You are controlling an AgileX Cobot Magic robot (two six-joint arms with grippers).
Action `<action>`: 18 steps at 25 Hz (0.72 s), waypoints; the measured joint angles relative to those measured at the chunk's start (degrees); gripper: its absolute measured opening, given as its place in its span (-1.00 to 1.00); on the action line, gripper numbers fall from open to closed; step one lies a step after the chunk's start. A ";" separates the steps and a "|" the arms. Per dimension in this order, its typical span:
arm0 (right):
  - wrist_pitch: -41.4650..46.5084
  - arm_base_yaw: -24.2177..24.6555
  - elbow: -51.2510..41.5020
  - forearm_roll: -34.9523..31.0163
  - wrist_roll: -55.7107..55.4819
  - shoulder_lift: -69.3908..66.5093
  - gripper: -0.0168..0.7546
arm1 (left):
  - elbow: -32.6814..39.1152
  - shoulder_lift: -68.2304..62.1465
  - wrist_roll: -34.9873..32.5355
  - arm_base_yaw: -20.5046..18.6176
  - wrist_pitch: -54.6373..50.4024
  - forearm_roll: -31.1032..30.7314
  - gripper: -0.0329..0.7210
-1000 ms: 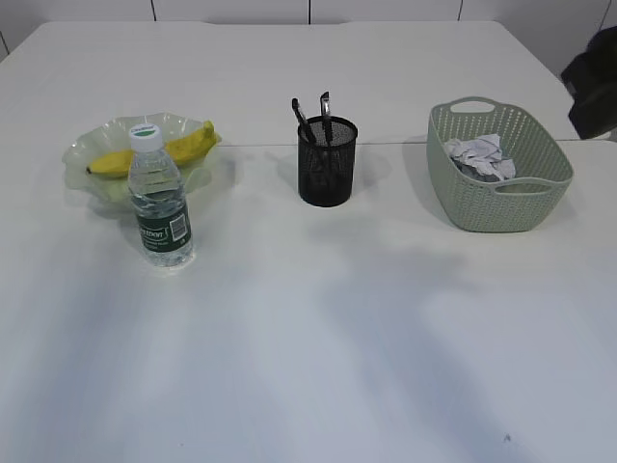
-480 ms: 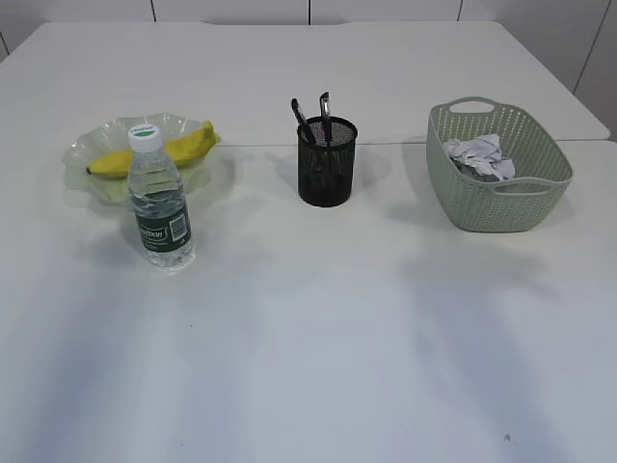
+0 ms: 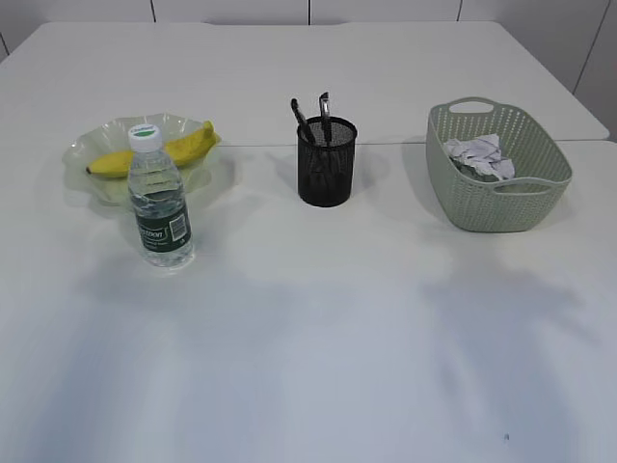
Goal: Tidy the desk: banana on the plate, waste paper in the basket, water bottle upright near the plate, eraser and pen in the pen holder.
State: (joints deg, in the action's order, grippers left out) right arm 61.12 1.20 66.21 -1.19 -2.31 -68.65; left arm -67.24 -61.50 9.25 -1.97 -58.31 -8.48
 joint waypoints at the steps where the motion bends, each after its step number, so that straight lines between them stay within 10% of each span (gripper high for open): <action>1: -0.12 0.00 -0.67 0.00 0.10 1.30 -0.01 | 0.00 1.29 0.00 0.00 -0.36 -0.13 0.02; 18: 9.73 0.00 -2.73 1.19 -1.43 23.64 -0.01 | 12.33 24.31 0.00 0.00 -4.90 5.14 0.04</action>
State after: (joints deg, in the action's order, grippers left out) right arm 70.85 1.20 63.49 0.00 -3.74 -45.01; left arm -54.92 -37.19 9.25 -1.97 -63.20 -3.34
